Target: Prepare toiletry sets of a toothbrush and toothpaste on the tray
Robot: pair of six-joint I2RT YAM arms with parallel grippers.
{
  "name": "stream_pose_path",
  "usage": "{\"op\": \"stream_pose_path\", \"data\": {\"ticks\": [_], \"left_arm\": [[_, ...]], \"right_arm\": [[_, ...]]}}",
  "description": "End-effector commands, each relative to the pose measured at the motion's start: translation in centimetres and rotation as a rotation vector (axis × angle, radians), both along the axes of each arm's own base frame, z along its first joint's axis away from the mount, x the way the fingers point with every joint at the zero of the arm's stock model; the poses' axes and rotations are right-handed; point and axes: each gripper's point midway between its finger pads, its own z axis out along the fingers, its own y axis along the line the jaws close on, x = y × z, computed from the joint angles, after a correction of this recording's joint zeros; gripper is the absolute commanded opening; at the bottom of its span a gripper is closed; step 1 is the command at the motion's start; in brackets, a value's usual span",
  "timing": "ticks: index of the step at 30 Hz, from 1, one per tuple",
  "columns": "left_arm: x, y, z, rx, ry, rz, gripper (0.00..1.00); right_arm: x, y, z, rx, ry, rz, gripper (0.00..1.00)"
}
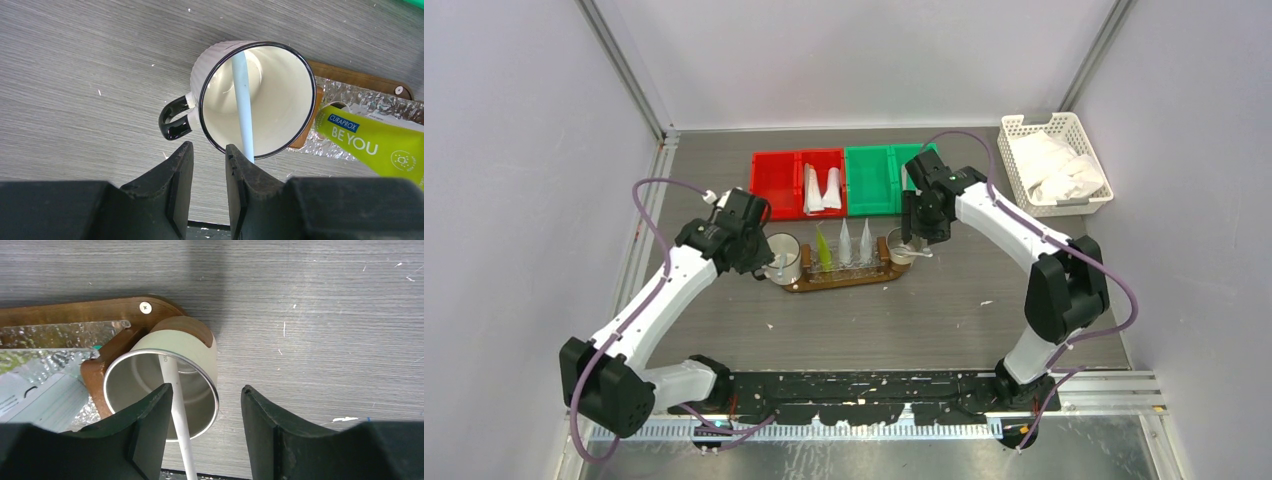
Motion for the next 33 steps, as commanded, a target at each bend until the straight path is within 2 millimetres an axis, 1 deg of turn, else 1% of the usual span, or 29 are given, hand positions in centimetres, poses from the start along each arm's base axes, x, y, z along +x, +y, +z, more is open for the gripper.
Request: {"op": "stream_pose_path", "data": {"ticks": [1, 5, 9, 12, 13, 14, 15, 16, 17, 19, 21, 23, 24, 25, 27, 28, 33], "left_arm": [[0.7, 0.3, 2.8, 0.0, -0.082, 0.009, 0.32], [0.8, 0.6, 4.3, 0.008, -0.112, 0.006, 0.32], [1.2, 1.0, 6.7, 0.019, -0.17, 0.006, 0.32], [1.5, 1.5, 9.0, 0.039, -0.232, -0.009, 0.35], [1.5, 1.8, 9.9, 0.051, -0.259, -0.016, 0.4], [1.3, 2.4, 10.8, 0.072, -0.284, -0.02, 0.49], [1.2, 2.8, 11.6, 0.086, -0.312, -0.021, 0.61], [1.0, 3.3, 12.3, 0.098, -0.342, -0.019, 0.83], [0.9, 3.9, 12.6, 0.117, -0.368, -0.007, 0.98], [0.5, 4.7, 13.4, 0.132, -0.423, -0.005, 1.0], [0.0, 5.7, 13.3, 0.161, -0.455, 0.021, 1.0], [-0.3, 6.5, 12.9, 0.181, -0.476, 0.042, 1.0], [-0.4, 6.7, 12.6, 0.187, -0.483, 0.049, 1.0], [-0.4, 6.8, 11.7, 0.196, -0.478, 0.043, 1.0], [-0.5, 7.0, 11.1, 0.2, -0.496, 0.042, 1.0], [-0.6, 7.2, 10.4, 0.213, -0.493, 0.047, 1.0], [-0.5, 8.5, 9.0, 0.281, -0.585, 0.05, 1.0]], "right_arm": [[1.3, -0.3, 4.3, 0.031, -0.126, -0.018, 0.59], [1.6, -1.1, 5.9, 0.035, -0.166, -0.033, 0.59], [2.0, -2.8, 7.8, 0.037, -0.216, -0.065, 0.63], [2.3, -5.0, 9.6, 0.053, -0.263, -0.101, 0.77], [2.3, -5.9, 10.3, 0.058, -0.285, -0.117, 0.82], [2.3, -7.1, 11.1, 0.063, -0.311, -0.145, 0.87], [2.2, -8.3, 11.9, 0.066, -0.341, -0.177, 0.95], [2.1, -9.3, 12.7, 0.075, -0.378, -0.21, 0.99], [2.0, -10.1, 13.0, 0.078, -0.405, -0.237, 1.0], [1.6, -10.9, 13.9, 0.066, -0.466, -0.256, 1.0], [1.2, -12.1, 13.4, 0.016, -0.482, -0.284, 1.0], [1.0, -12.8, 12.9, -0.014, -0.489, -0.305, 1.0], [0.9, -12.7, 12.6, -0.004, -0.494, -0.304, 1.0], [0.8, -12.4, 12.6, 0.017, -0.502, -0.301, 1.0], [0.7, -11.9, 12.6, 0.055, -0.528, -0.296, 1.0], [0.6, -11.8, 12.5, 0.068, -0.545, -0.296, 1.0], [0.3, -12.9, 13.0, 0.073, -0.651, -0.351, 1.0]]}}
